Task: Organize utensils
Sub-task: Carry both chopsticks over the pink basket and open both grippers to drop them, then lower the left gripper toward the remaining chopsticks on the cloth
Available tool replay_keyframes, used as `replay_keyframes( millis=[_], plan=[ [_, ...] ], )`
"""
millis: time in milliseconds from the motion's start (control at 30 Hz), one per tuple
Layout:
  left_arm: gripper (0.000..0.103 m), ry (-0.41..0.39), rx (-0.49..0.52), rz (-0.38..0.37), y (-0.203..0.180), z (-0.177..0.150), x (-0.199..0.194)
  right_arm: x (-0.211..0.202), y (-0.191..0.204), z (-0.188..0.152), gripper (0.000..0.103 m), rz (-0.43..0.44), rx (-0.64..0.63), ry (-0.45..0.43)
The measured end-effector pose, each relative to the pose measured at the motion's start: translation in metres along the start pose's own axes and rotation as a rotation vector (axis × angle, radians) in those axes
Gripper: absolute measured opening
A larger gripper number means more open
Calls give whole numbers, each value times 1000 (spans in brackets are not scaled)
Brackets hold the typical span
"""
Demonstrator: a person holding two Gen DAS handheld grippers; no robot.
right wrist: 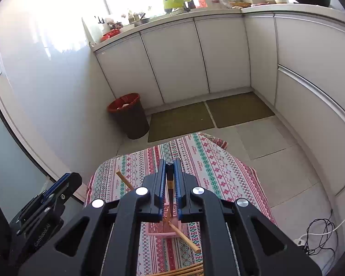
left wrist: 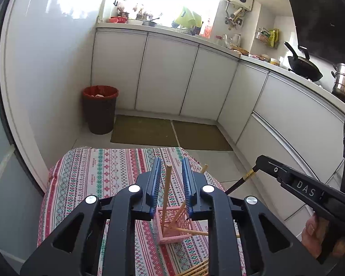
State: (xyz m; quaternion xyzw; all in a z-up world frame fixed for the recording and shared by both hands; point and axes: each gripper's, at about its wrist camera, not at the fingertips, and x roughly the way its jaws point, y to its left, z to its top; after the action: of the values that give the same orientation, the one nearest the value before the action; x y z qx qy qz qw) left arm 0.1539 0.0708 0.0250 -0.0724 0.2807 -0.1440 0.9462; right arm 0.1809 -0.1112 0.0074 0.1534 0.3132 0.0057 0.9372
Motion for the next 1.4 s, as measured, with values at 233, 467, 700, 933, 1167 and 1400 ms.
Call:
replay_keyframes(
  millis=[233,467,700,933,1167,1400],
  plan=[
    [26,3,-17,50,14,-3,-6,9,9,-3,15,-21,-5,-3],
    [31,-5,-5,98,11,-7,-18,-7,20,-11,24,-60,-67,-35],
    [48,-16,10,116,2,-15,-35,-31,20,-22,37,-114,-109,-66],
    [62,-6,40,160,-10,-31,-48,-51,8,-38,48,-159,-112,-80],
    [85,-20,40,188,-18,-48,-60,-71,-4,-63,81,-238,-99,-130],
    [91,-4,58,191,-28,-61,-67,-87,-20,-86,96,-340,-89,-176]
  ],
)
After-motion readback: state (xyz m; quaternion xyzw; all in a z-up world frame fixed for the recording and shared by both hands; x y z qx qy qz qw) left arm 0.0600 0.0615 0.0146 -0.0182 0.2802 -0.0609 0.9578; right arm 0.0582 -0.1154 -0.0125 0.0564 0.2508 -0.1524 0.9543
